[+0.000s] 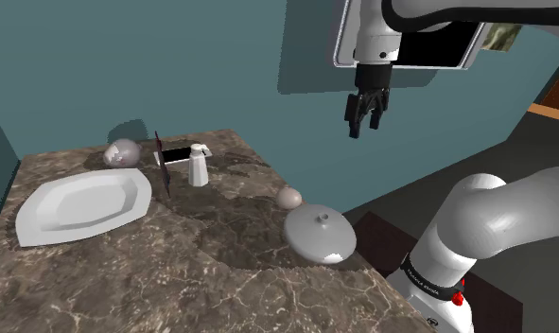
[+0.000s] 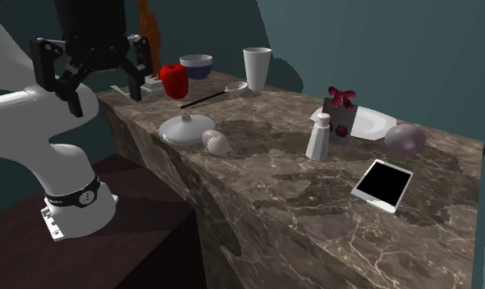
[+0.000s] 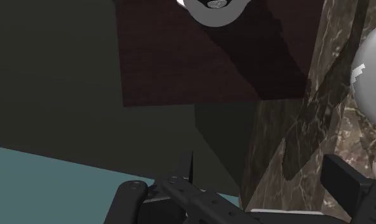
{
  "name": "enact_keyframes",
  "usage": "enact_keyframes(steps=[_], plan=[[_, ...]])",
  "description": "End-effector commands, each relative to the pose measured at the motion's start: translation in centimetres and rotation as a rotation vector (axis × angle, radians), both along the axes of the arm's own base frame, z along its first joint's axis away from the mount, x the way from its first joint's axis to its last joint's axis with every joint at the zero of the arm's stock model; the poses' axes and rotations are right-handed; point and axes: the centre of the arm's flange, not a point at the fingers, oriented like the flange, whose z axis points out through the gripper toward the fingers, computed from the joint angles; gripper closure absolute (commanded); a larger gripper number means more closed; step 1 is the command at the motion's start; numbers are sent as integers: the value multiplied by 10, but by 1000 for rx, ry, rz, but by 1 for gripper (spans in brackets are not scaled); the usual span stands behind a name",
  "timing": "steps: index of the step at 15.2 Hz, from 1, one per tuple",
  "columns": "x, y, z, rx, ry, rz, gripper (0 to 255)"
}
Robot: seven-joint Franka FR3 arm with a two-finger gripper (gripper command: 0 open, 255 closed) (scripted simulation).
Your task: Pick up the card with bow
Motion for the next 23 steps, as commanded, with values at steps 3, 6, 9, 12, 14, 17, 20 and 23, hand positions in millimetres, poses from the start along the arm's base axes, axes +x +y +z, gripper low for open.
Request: enact_keyframes(steps=[3,6,9,12,14,17,20,23], plan=[[2,24,-7,-4,-38,-17,0],[7,60,-17,-11,-94,-43,0],[14,96,-27,-17,-151,-69,0],[21,132,-37,-23,-207,-95,0],[28,156,-44,-28,-245,-112,0],[38,191,-53,-34,-302,-138,0],[50,226,-62,-40,-358,-164,0],[63,260,-71,-47,-415,-190,0]])
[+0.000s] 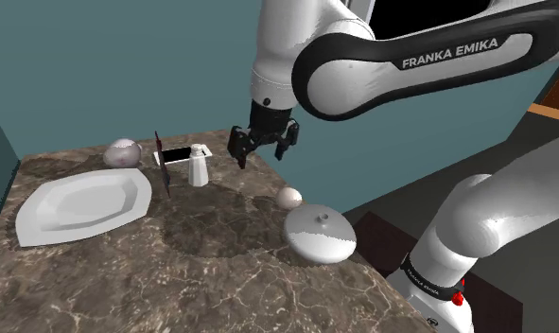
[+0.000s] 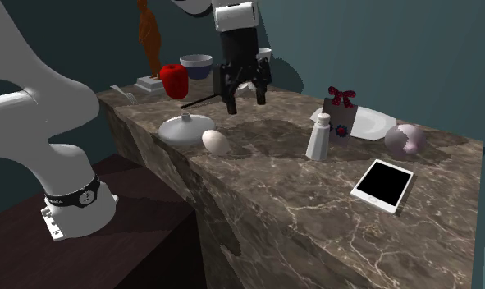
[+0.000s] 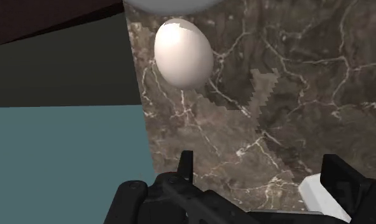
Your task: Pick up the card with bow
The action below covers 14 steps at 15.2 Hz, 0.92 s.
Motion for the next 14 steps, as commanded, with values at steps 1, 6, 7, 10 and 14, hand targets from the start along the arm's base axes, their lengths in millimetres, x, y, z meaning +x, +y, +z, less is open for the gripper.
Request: enact_keyframes(steps=[1,6,7,10,14], plan=[[9,23,-7,-1,-40,-19,0],[34,80,-19,-11,-134,-62,0],[40,91,-22,-14,-153,-70,0],[57,124,-28,-20,-209,-96,0],[82,167,-35,-29,-285,-130,0]])
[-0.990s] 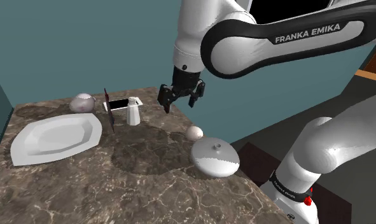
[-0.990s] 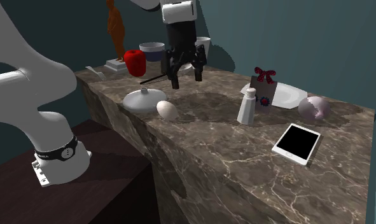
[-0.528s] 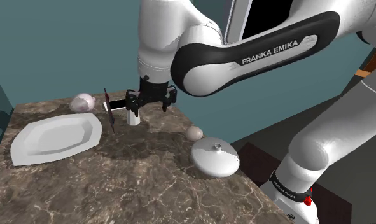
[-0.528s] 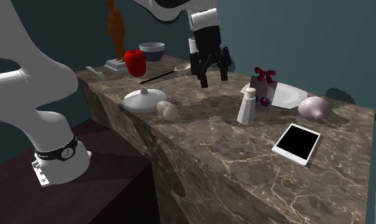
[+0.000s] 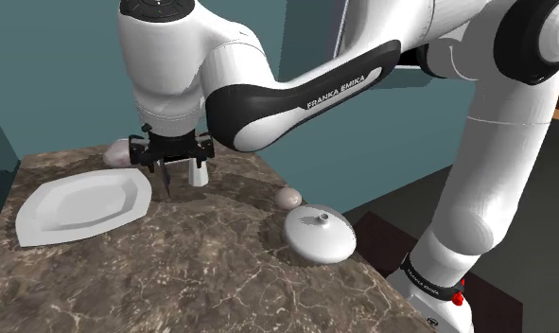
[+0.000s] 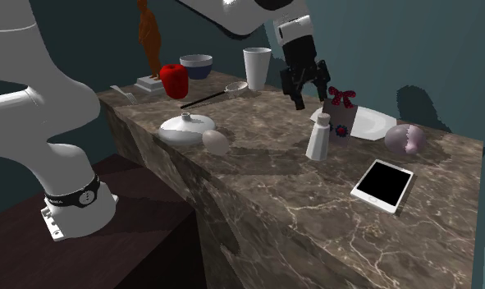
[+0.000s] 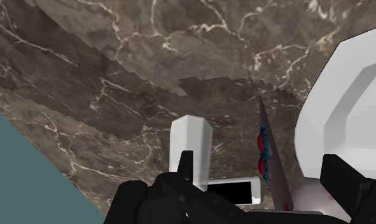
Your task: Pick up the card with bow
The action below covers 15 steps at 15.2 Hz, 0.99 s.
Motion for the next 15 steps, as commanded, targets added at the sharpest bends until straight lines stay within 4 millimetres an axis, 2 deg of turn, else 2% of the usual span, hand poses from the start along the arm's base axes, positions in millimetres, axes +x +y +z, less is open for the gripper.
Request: enact_keyframes(steps=[1,8,10,11,15], plan=[[13,18,-5,-6,-41,-19,0],[14,18,-42,-6,-41,-20,0],[13,18,-45,-6,-41,-19,0],[14,18,-44,-6,-41,-19,255],[14,18,-45,-6,-41,-19,255]])
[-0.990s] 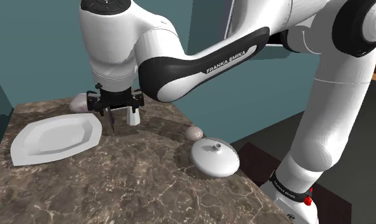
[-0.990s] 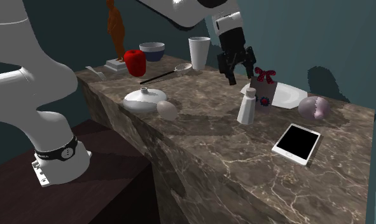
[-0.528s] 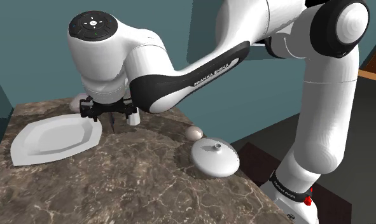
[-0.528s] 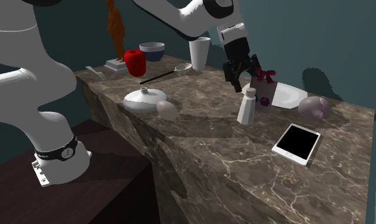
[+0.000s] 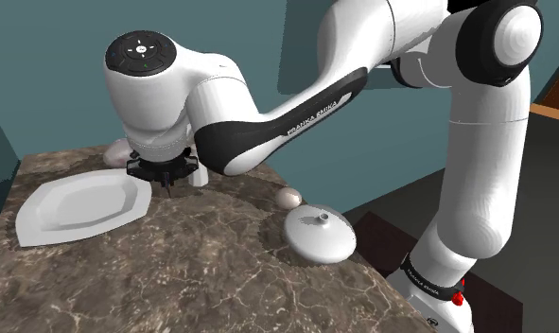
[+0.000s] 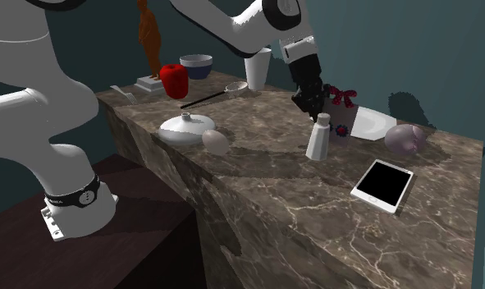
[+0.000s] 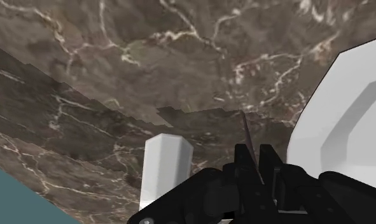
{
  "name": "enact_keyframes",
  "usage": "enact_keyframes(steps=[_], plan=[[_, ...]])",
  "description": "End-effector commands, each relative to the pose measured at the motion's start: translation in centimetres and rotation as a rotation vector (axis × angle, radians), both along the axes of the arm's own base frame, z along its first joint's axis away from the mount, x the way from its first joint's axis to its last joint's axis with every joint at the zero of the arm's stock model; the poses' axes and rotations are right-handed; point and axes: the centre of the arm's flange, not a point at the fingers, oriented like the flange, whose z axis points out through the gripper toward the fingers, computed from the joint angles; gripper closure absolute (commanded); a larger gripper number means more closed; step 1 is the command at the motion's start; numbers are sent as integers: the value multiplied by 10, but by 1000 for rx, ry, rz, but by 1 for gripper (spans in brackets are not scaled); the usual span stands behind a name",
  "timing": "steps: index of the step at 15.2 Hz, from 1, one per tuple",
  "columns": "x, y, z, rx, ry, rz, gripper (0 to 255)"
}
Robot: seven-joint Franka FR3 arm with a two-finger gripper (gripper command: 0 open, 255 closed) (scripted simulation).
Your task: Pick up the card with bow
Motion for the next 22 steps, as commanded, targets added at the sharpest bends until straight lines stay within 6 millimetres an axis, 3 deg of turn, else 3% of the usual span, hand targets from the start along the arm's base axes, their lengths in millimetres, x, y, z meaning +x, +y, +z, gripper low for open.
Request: enact_keyframes(steps=[1,5,20,22], plan=[[0,0,0,0,0,0,255],[0,-1,0,0,0,0,255],[0,-1,79,0,0,0,255],[0,-1,80,0,0,0,255]])
